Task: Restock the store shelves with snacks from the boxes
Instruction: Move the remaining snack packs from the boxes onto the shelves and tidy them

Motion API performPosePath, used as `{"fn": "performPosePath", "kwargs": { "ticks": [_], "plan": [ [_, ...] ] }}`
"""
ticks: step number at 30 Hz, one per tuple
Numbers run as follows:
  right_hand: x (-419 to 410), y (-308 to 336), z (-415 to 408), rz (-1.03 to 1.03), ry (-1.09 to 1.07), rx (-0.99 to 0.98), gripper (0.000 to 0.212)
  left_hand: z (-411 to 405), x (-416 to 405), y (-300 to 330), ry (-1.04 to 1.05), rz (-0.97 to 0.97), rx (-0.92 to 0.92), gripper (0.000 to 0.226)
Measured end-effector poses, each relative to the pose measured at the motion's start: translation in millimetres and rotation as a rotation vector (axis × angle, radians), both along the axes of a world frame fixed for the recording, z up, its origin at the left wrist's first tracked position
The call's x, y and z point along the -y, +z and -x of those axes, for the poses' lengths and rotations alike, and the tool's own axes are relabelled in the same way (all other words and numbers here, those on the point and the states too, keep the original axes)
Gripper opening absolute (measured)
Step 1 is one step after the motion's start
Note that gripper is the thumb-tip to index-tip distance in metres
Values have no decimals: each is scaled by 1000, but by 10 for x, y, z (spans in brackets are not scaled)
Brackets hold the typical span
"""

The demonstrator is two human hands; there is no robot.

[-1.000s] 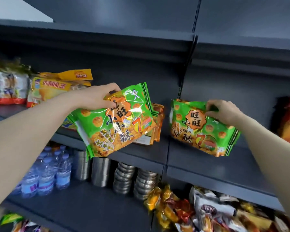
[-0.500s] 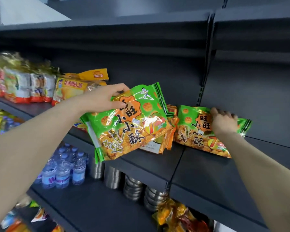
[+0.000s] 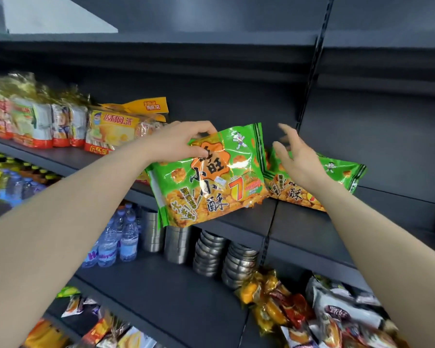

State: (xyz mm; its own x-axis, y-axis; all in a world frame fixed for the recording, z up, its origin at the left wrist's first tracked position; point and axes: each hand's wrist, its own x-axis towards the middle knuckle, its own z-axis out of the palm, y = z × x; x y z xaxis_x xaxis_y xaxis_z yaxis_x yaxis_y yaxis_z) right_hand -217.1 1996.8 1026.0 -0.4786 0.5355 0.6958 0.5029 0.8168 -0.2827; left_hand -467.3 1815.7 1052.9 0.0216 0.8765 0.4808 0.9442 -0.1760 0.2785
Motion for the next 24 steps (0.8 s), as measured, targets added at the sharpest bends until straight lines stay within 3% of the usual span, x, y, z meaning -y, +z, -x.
{"fn": "performPosePath", "kwargs": {
  "ticks": [6, 10, 14, 16, 20, 24],
  "plan": [
    [537, -146, -162, 354, 43, -161, 50, -157, 117, -50, -160, -84, 229, 25],
    [746, -121, -450, 468, 146, -314, 77, -447, 87, -58, -235, -13, 104, 29],
    [816, -137, -732, 513, 177, -151, 115, -814, -104, -95, -242, -21, -106, 34],
    [814, -152, -884, 499, 147, -159, 107, -983, -227, -118, -203, -60, -214, 35],
    [734, -156, -1177, 482, 98, -251, 55, -1242, -473, -158, -200, -161, -212, 37],
    [410, -192, -1537, 447, -14, -308, 35, -1231, -650, -210, -186, -226, -90, 75]
  ]
}}
